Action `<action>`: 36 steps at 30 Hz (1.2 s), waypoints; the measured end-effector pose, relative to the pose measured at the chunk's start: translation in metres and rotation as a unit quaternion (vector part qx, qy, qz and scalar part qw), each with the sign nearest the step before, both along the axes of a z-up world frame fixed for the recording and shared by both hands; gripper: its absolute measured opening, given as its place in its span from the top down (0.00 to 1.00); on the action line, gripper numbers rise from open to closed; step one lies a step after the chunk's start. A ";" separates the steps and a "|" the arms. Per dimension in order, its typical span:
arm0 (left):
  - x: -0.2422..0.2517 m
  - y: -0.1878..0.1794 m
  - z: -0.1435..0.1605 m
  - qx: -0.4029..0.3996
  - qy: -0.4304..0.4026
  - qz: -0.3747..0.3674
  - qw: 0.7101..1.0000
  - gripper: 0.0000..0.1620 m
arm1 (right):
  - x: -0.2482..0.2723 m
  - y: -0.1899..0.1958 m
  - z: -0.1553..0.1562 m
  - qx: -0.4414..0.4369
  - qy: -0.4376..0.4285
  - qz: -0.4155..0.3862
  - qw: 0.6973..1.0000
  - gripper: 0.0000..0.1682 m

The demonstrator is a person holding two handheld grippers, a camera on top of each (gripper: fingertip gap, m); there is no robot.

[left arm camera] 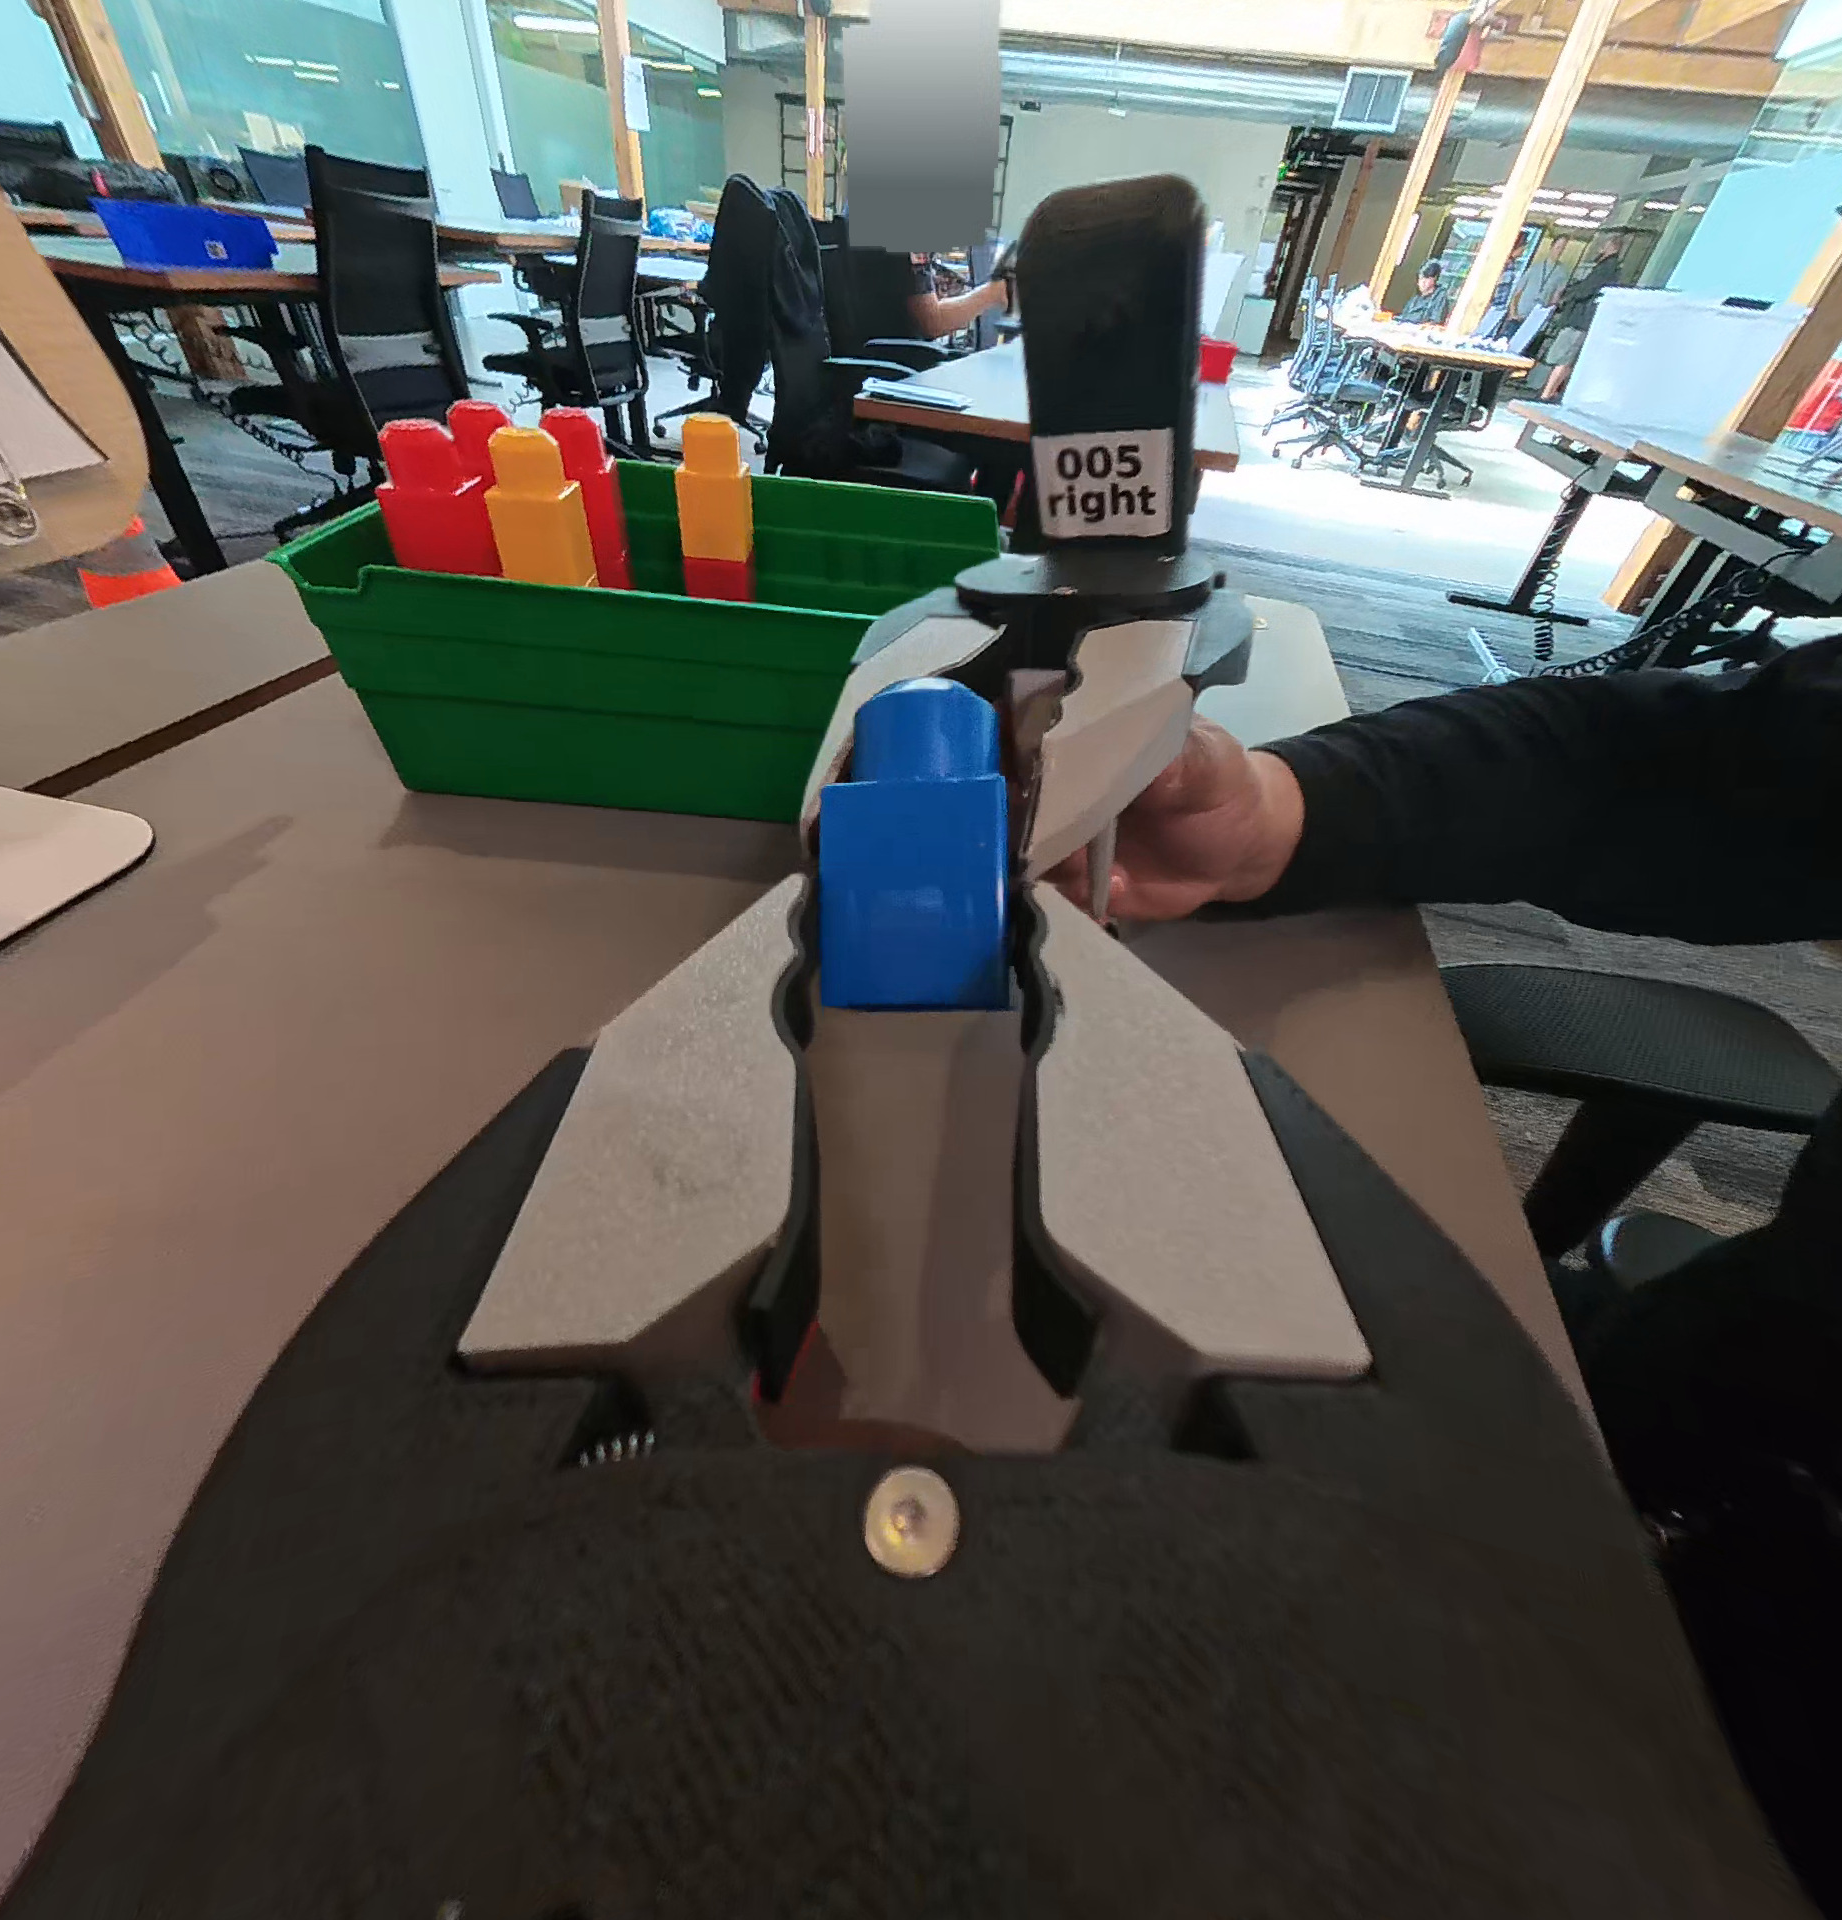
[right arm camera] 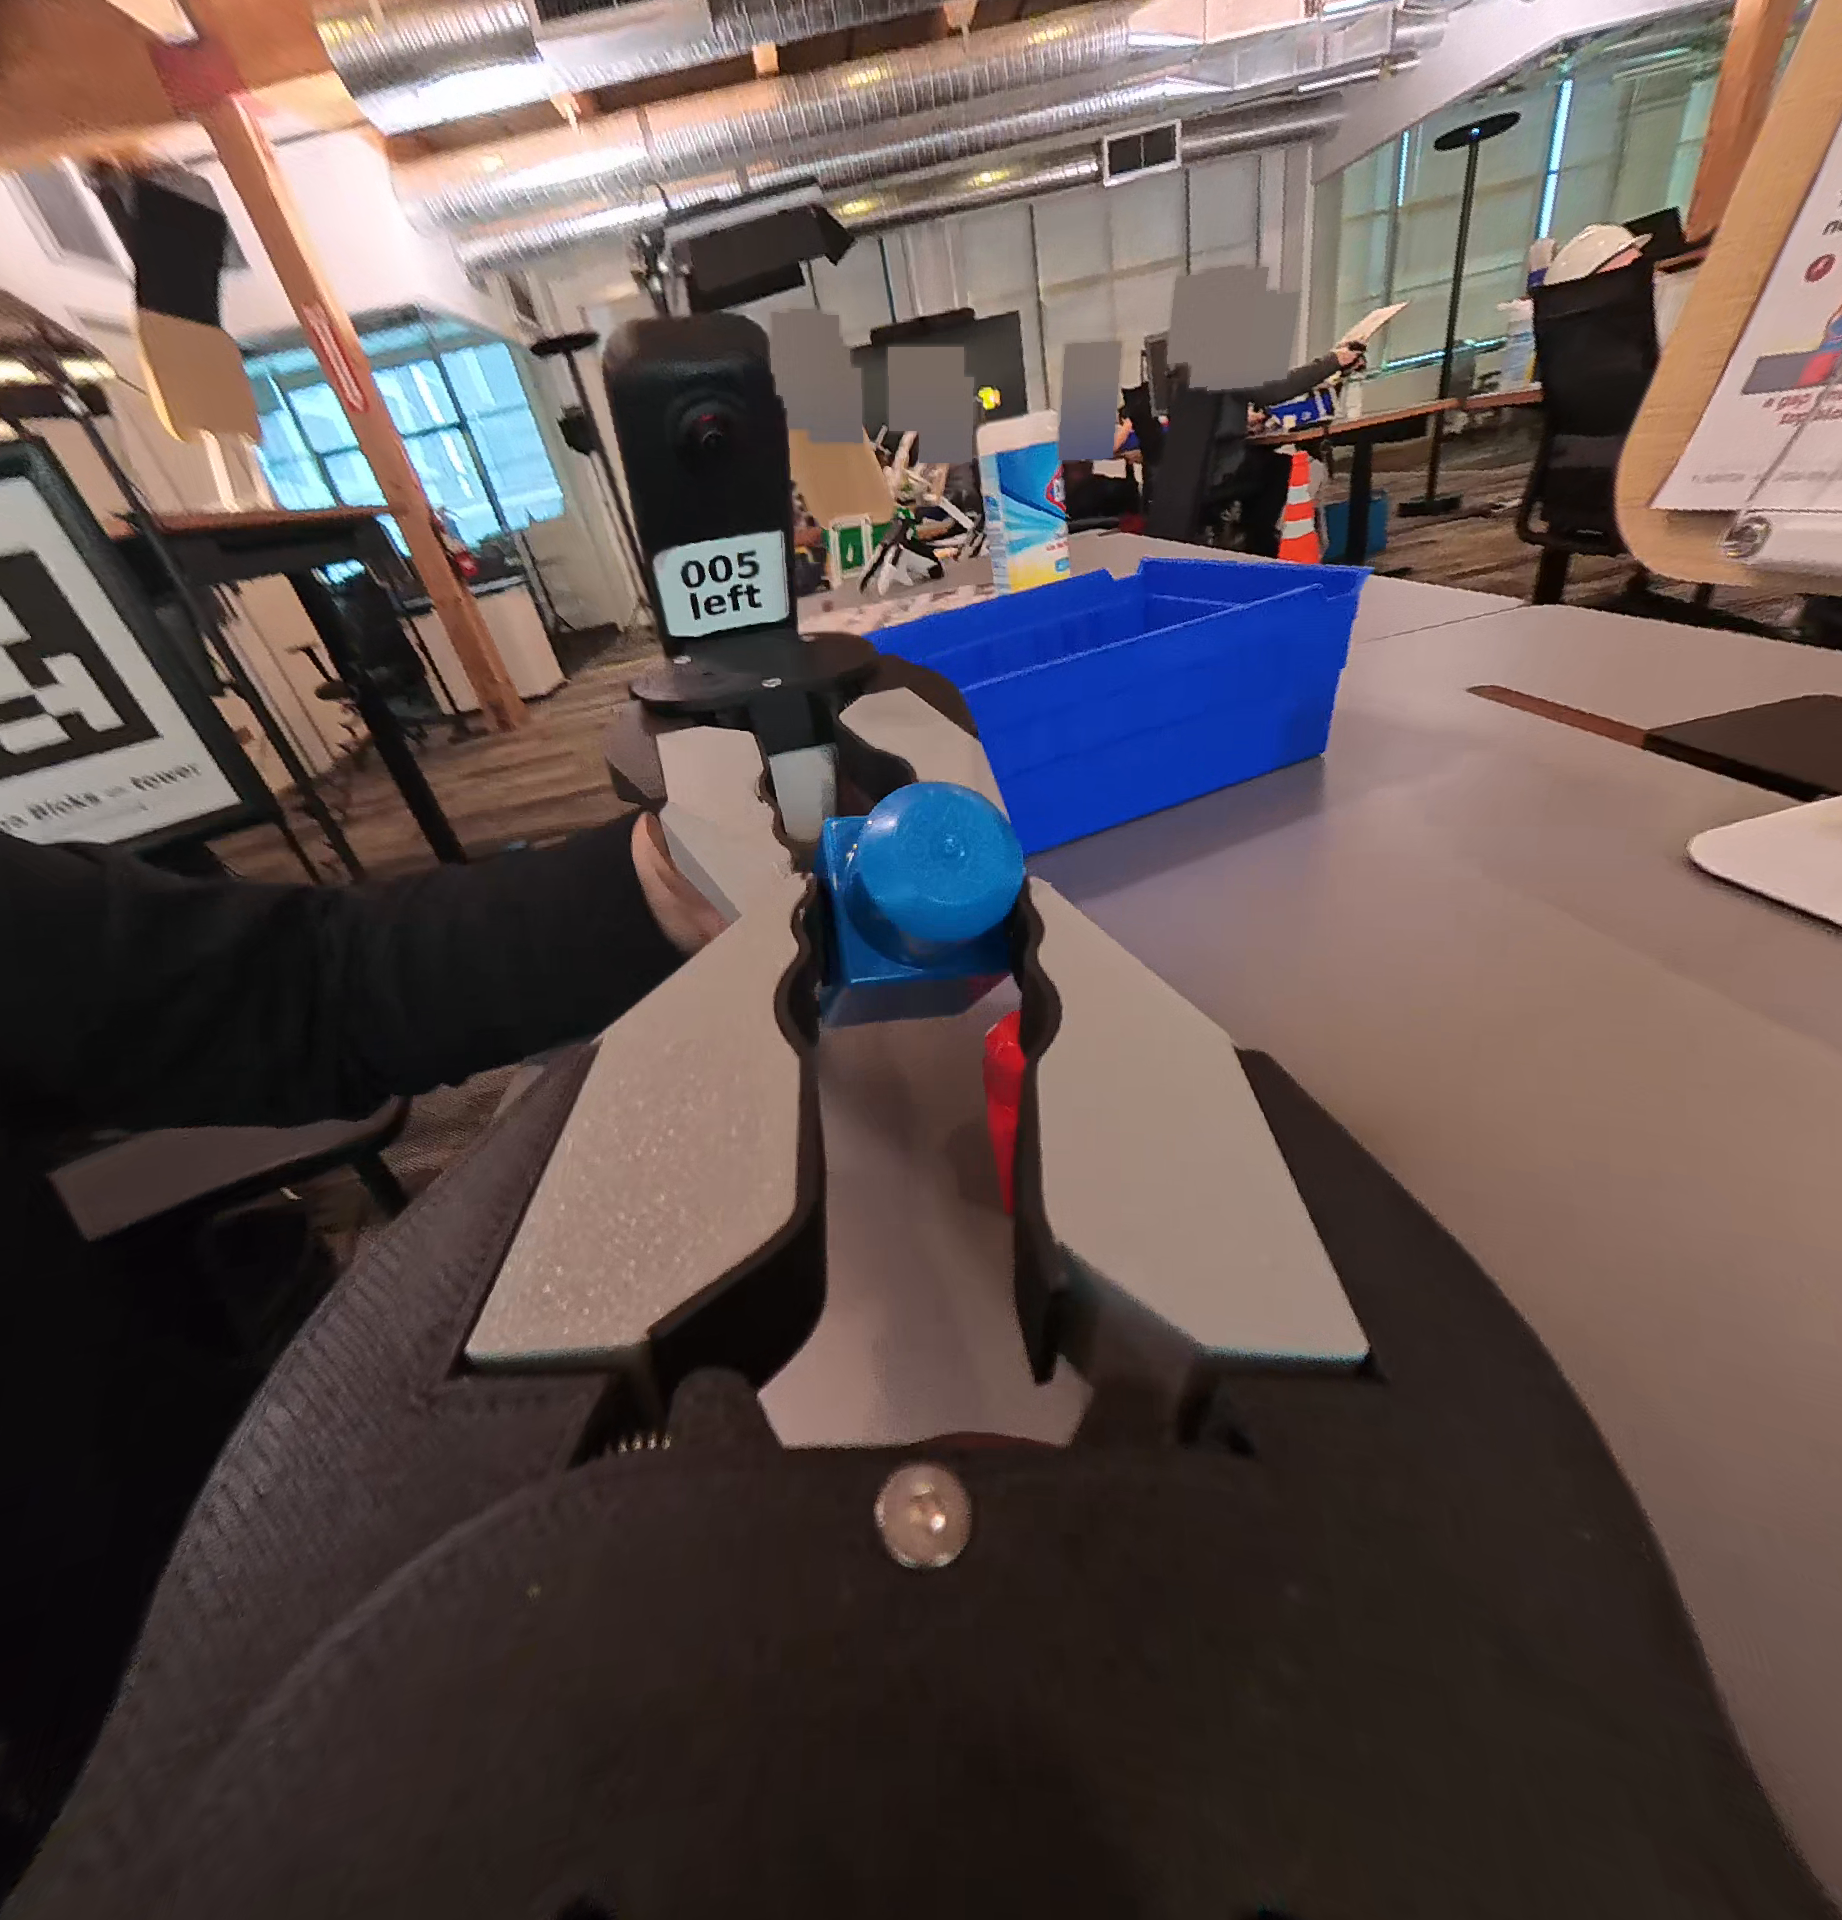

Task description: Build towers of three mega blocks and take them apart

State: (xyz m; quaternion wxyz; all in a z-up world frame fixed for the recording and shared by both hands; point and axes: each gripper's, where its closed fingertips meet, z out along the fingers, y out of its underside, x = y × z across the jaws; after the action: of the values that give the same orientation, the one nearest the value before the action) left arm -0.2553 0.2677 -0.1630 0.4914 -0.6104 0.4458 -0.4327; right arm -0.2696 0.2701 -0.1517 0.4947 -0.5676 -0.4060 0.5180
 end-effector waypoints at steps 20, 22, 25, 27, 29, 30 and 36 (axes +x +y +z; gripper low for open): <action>-0.048 0.032 -0.116 -0.037 0.288 0.031 0.956 0.69 | 0.016 0.025 -0.019 -0.031 -0.065 -0.059 0.996 0.81; -0.039 0.028 -0.115 -0.039 0.284 0.018 0.958 0.73 | 0.012 0.023 -0.024 -0.020 -0.087 -0.057 0.994 0.81; -0.029 0.021 -0.115 -0.033 0.284 0.007 0.958 0.74 | 0.009 0.020 -0.032 -0.002 -0.117 -0.054 0.992 0.81; -0.025 0.017 -0.114 -0.025 0.282 0.004 0.959 0.74 | 0.007 0.019 -0.034 0.009 -0.131 -0.053 0.990 0.81; -0.021 0.012 -0.112 -0.019 0.279 -0.001 0.960 0.74 | 0.006 0.016 -0.036 0.019 -0.147 -0.049 0.988 0.81; -0.019 0.010 -0.112 -0.017 0.277 0.000 0.961 0.74 | 0.005 0.014 -0.036 0.024 -0.154 -0.047 0.987 0.81; -0.011 0.010 -0.114 -0.003 0.293 0.022 0.956 0.74 | 0.003 0.002 -0.038 0.053 -0.197 -0.033 0.978 0.81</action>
State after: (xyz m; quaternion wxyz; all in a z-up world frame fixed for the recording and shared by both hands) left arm -0.2659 0.2774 -0.2773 0.3472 -0.7213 0.5553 -0.2252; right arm -0.2664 0.2726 -0.1893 0.4511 -0.6445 -0.5033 0.3575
